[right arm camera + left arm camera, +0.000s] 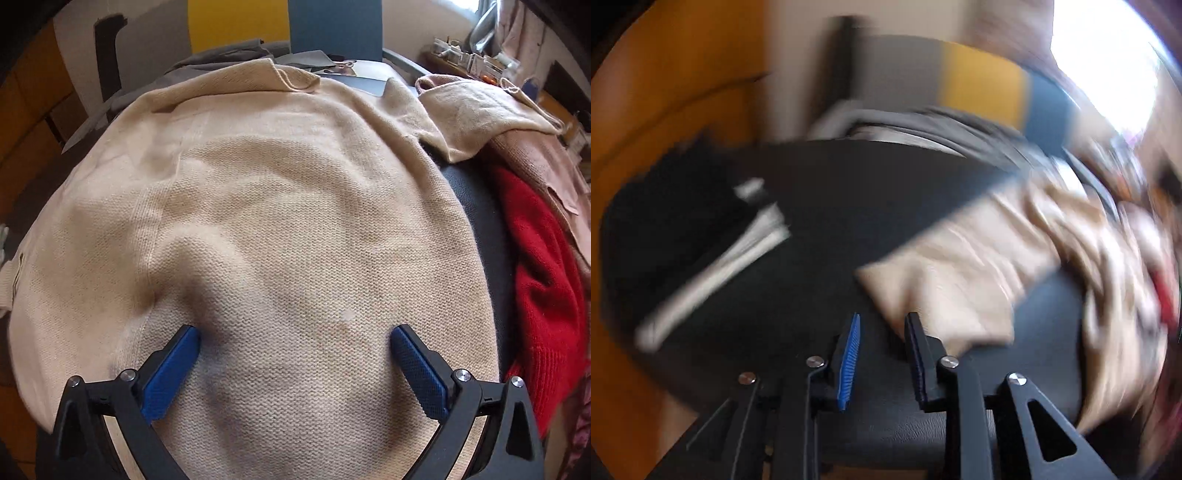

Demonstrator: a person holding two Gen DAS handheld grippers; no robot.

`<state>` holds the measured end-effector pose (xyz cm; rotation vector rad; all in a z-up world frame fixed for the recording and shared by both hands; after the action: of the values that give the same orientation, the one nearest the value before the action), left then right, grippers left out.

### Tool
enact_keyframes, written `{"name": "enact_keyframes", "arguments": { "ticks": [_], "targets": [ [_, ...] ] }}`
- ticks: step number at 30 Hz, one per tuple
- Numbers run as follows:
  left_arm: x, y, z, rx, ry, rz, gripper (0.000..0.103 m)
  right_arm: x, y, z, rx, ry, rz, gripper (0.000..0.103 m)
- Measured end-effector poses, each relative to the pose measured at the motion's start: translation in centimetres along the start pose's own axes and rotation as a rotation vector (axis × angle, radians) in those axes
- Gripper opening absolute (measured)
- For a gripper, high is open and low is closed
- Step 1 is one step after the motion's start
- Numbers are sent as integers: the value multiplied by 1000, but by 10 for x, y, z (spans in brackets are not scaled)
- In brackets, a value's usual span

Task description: Fold clothes

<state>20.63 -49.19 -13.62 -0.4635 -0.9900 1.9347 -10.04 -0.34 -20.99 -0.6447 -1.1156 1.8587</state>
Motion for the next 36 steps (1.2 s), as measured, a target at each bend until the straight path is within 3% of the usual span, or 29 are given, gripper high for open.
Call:
{"name": "enact_keyframes", "arguments": {
  "ticks": [2, 4, 8, 12, 14, 15, 17, 19, 20, 21, 23, 26, 28, 30, 32, 33, 36],
  "targets": [
    [26, 13, -5, -34, 155, -17, 33, 4, 1, 1, 2, 7, -8, 103],
    [33, 27, -10, -65, 231, -4, 33, 8, 2, 3, 2, 14, -14, 103],
    [26, 44, 0, -58, 228, 32, 34, 16, 4, 5, 2, 18, -21, 103],
    [17, 59, -9, -121, 334, 14, 34, 26, 6, 8, 0, 29, -27, 103],
    [9, 66, -8, -141, 310, 37, 31, 30, 6, 10, -2, 37, -30, 103],
    [1, 66, -7, -141, 241, 27, 17, 33, 6, 12, -5, 40, -30, 103],
    [-17, 61, 1, -93, 59, -21, 8, 39, 6, 16, -12, 44, -29, 103],
    [-53, 46, 9, -7, -217, -78, 6, 45, 4, 21, -9, 54, -26, 97],
    [-72, 32, 8, 53, -366, -143, 6, 47, -2, 26, 13, 66, -17, 85],
    [-92, 19, 7, 112, -512, -209, 6, 45, -9, 34, 37, 67, -2, 80],
    [-122, 3, -9, 203, -771, -356, 7, 34, -24, 56, 98, 46, 35, 78],
    [-152, 7, -52, 199, -1056, -463, 9, -32, -32, 106, 145, -42, 147, 78],
    [-164, 14, -80, 149, -1133, -422, 16, -93, -40, 111, 146, -143, 212, 78],
    [-174, 17, -105, 121, -1245, -457, 18, -150, -19, 136, 129, -243, 264, 78],
    [-187, 10, -118, 128, -1289, -408, 18, -205, -10, 150, 108, -344, 285, 78],
    [-193, 3, -122, 141, -1293, -370, 18, -227, -2, 155, 99, -391, 286, 78],
    [-197, -33, -100, 227, -1149, -253, 18, -276, 22, 161, 57, -493, 276, 78]
  ]
}}
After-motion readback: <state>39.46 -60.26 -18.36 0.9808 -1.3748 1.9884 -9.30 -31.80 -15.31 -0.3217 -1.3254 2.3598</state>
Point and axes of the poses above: each gripper's, at about its wrist camera, not at the fingertips, and y roughly the way its jaws point, x to its right, z to its top, the point moved 6 cm from there along y, roughly the way its jaws point, and after that the axes turned 3 degrees about -y, right-handed, at the moved point
